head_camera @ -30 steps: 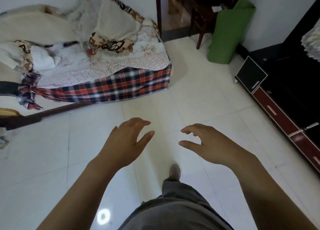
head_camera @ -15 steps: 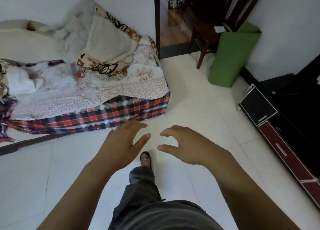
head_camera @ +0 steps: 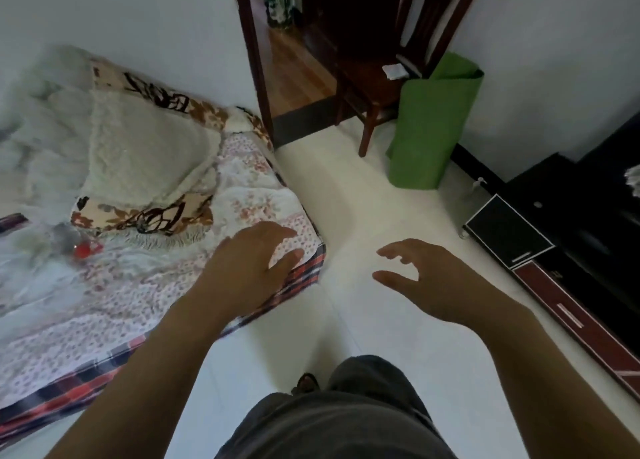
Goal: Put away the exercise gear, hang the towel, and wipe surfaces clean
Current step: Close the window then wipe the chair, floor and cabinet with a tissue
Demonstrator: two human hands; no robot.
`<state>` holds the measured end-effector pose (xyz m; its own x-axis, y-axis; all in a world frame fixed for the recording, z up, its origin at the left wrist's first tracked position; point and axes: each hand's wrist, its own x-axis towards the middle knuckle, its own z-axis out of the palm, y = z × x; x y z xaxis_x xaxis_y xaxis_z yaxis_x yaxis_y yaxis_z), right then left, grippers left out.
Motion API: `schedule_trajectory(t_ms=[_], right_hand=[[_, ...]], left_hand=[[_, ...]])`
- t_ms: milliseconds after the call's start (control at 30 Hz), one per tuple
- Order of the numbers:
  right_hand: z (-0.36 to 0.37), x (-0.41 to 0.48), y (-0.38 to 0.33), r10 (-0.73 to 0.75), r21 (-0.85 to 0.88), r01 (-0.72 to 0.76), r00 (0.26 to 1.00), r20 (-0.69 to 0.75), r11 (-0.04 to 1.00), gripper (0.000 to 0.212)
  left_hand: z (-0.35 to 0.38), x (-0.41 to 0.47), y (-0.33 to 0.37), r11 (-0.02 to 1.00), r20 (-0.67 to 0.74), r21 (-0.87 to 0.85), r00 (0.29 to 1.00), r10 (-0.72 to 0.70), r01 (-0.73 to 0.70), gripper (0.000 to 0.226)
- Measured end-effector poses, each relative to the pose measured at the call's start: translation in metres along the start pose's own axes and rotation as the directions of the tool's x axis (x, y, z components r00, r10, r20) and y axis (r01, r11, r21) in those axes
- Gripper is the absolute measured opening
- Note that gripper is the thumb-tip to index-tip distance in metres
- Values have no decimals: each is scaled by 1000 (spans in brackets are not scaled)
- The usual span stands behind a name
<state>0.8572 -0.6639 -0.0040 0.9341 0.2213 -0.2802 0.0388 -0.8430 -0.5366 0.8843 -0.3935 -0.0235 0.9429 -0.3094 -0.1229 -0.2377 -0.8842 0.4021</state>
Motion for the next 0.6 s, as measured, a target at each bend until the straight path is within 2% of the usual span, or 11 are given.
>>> schedule_trajectory(t_ms=[167,333,467,600], right_hand=[[-23,62,16,89,44,-89,996,8,995,48],[-60,155,40,72,73,-70,997,-38,995,41],[-101,241,72,46,79,-43,999,-25,996,41],[-159,331,112,58,15,-58,997,42,998,44]], left_hand=[[-3,79,-15,998,65,-3,996,59,-59,82],[-19,178,-16,992,48,-108,997,66,-60,76],[-20,282,-17,987,63,-149,996,66,-56,89],[-24,402,-10,982,22,-187,1000,-2,6,77]])
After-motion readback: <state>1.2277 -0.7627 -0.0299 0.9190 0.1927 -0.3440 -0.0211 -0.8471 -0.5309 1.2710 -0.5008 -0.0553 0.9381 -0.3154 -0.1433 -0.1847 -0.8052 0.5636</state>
